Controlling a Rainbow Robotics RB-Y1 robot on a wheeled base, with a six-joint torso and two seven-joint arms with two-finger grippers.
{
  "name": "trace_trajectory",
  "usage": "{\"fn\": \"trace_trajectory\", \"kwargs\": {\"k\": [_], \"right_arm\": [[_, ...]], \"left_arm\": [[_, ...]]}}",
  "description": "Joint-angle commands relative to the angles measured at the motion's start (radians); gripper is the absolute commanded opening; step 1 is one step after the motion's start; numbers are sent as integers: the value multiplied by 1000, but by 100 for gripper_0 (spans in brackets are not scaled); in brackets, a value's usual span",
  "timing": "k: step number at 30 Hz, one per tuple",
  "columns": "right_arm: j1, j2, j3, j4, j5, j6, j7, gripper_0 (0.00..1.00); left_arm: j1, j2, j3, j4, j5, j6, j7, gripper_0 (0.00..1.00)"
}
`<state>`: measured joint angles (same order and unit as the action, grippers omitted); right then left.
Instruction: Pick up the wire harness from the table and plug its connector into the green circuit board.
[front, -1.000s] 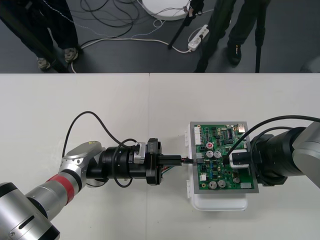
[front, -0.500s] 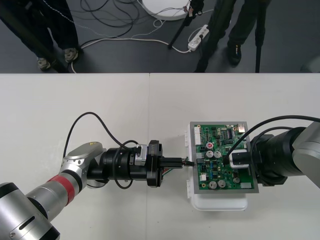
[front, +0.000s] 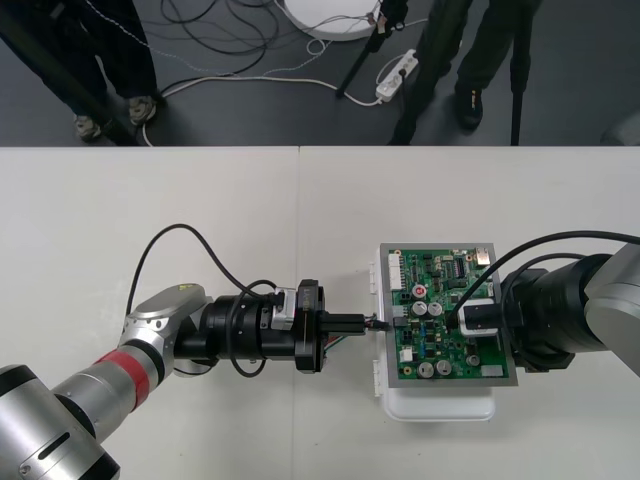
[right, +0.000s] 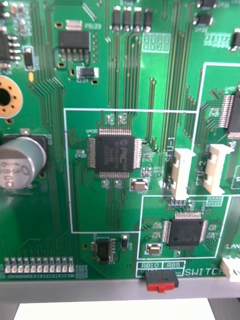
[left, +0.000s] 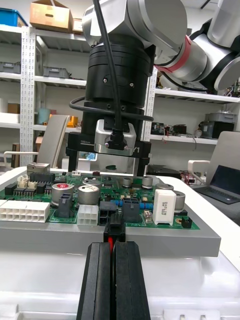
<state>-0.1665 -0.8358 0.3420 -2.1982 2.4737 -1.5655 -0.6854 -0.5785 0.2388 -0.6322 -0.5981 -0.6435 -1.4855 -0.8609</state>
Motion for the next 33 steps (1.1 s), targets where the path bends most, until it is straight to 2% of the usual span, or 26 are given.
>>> {"fn": "trace_trajectory", "kwargs": {"k": [1, 33], "right_arm": [[-28, 11, 15, -26, 14, -5, -49, 100], [-28, 26, 15, -28, 10, -5, -51, 100]], "left_arm": [[-35, -19, -20, -5, 16, 28, -121, 0], [-41, -29, -21, -6, 22, 39, -121, 0]]}}
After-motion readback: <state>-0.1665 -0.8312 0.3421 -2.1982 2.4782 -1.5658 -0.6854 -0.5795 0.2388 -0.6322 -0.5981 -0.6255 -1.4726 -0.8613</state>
